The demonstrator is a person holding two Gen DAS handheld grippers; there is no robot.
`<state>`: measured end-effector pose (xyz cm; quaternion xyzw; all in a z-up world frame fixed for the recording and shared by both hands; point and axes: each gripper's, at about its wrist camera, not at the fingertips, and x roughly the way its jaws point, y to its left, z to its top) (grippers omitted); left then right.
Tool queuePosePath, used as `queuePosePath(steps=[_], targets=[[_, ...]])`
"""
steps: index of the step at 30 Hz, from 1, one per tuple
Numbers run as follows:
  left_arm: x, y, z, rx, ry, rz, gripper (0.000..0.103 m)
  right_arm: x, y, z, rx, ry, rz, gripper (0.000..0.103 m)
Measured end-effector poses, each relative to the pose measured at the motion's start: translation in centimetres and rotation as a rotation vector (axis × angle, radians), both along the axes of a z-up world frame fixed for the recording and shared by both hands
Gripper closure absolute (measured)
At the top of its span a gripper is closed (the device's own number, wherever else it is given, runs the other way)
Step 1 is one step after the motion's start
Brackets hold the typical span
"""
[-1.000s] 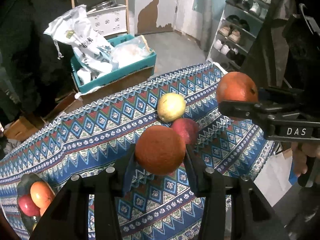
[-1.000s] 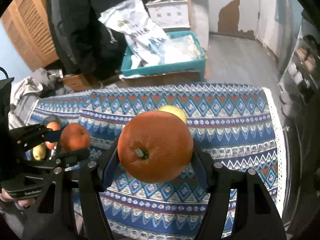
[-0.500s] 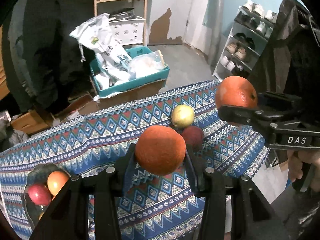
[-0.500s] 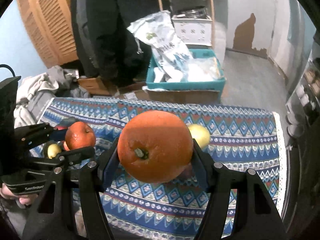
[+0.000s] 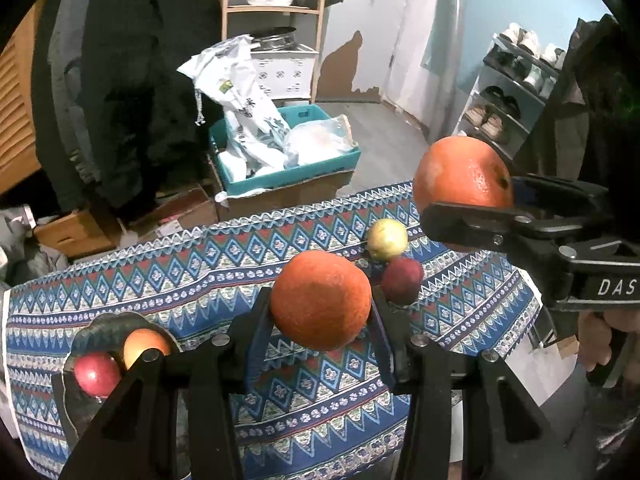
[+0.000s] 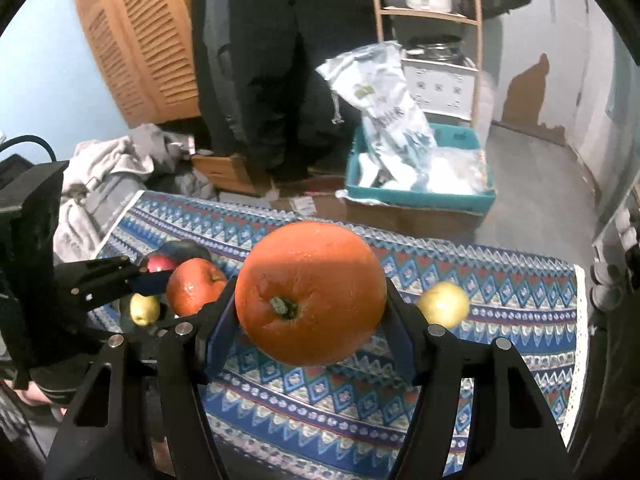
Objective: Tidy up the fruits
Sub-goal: 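Carry the tangerine in the left tool and orange in the right tool over the bowl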
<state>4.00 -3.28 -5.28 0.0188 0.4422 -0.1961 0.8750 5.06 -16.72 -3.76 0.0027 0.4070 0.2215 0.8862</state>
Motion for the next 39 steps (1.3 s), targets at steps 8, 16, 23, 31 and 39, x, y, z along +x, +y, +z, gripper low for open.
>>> queuePosePath(steps=[8,16,23,31,39], targets=[[-0.2,3.2,0.4,-0.01,0.002,0.053,0.057,0.4,3.2,0.5,-0.001,0.007,0.048,0.037],[-0.4,7.0,0.0,-0.012,0.018,0.116,0.056,1.5,6.7,-0.5,0.001,0.042,0.09,0.037],[-0.8,11.4,-1.7,0.011,0.058,0.198,0.057,2.5,10.0,-2.0,0.013,0.091,0.132,0.037],[-0.8,16.4,-3.8,0.017,0.102,0.29,0.056,3.7,14.6,-4.3,0.01,0.151,0.195,0.037],[-1.4,19.1,-6.7,0.041,0.173,0.326,0.056,3.7,18.6,-7.0,-0.025,0.203,0.258,0.037]])
